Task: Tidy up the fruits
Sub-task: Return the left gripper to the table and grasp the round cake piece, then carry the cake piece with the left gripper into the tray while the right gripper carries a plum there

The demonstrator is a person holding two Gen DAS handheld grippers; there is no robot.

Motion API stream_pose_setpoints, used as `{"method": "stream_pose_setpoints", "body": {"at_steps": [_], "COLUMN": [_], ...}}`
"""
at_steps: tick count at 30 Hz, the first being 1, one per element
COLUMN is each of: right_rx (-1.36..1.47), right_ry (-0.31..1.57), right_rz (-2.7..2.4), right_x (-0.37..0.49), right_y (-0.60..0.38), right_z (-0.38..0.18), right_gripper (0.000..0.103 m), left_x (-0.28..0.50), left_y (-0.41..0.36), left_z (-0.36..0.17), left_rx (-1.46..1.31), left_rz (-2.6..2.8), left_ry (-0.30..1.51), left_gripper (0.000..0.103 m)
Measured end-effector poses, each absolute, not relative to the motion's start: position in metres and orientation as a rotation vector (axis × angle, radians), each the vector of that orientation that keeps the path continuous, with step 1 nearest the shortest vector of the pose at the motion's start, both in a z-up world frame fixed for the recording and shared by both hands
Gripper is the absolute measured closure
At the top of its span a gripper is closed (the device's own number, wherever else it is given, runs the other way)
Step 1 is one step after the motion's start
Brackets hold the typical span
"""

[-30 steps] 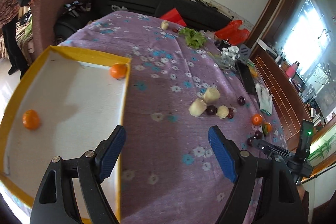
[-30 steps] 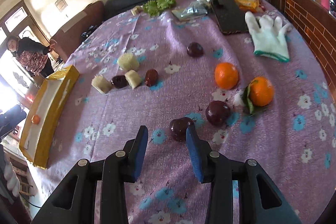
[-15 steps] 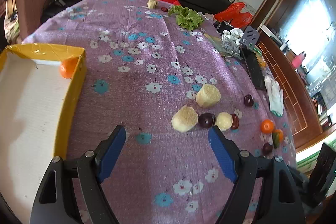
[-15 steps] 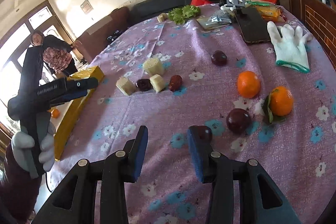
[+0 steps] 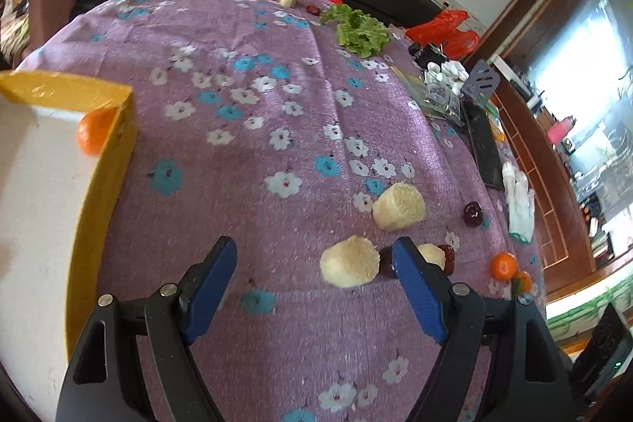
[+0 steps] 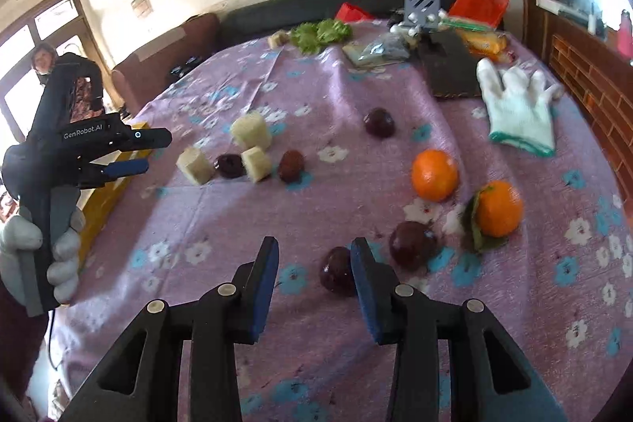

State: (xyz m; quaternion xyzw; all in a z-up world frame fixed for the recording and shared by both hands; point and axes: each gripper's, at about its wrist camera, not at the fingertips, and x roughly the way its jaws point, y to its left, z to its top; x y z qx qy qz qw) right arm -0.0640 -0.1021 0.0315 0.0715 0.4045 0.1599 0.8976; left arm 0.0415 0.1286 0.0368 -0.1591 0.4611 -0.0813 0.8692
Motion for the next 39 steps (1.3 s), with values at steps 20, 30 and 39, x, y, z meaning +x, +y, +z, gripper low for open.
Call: {"method": "stream_pose_setpoints", "body": {"at_steps": [20, 30, 39], "right_rx": [0.190, 0.073, -0.029], "right_ry": [0.833, 0.844, 0.847], "right_rz": [0.287, 0.216, 0.094], "right_x": [-0.065, -0.065, -0.069], "right_y": [-0.116, -0.099, -0.093], "right_z": [0.026, 0.024, 0.025], "right_gripper": [0.055, 0.050, 0.078], "left_x": [0.045, 0.004, -0.060], "left_y": [0.065, 0.092, 0.161], "left_z": [0.018, 0.053, 0.089], "left_rx": [0.027, -0.070, -0.257], "left_rz": [-0.224, -0.199, -0.141], "left_ry": [0.928, 0.864, 0.761], "left_gripper": [0.075, 0.075, 0.075]}}
